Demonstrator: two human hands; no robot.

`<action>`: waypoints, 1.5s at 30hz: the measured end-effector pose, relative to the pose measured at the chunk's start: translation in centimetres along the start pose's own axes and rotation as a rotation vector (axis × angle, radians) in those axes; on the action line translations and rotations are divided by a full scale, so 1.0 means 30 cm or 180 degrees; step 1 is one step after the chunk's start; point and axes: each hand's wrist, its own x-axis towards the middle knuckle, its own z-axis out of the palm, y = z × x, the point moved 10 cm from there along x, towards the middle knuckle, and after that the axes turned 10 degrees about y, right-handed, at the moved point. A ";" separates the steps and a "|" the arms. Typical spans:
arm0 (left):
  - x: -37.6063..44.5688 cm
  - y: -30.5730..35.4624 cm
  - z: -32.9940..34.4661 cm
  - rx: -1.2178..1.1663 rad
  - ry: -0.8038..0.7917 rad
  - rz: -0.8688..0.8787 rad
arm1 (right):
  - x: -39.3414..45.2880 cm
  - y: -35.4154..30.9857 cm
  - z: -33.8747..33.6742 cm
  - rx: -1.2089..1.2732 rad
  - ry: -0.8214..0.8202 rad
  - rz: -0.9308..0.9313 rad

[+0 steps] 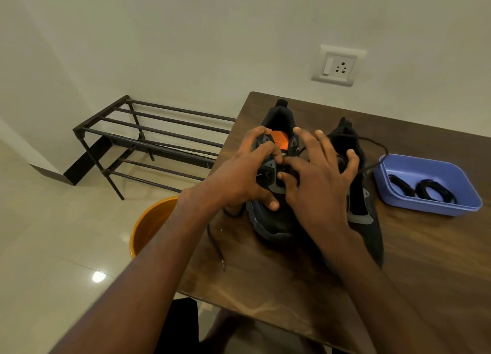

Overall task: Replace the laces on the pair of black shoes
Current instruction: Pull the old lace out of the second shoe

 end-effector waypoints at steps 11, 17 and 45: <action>0.002 0.009 0.000 -0.0021 -0.0016 -0.0072 | -0.016 0.080 -0.073 0.0200 0.0841 0.0588; 0.004 0.002 0.000 -0.0023 -0.0016 -0.0079 | 0.005 0.090 -0.057 0.0166 0.0795 0.0659; -0.010 0.049 0.061 0.0663 0.0316 0.0210 | -0.019 0.069 -0.021 0.0100 -0.1158 0.0401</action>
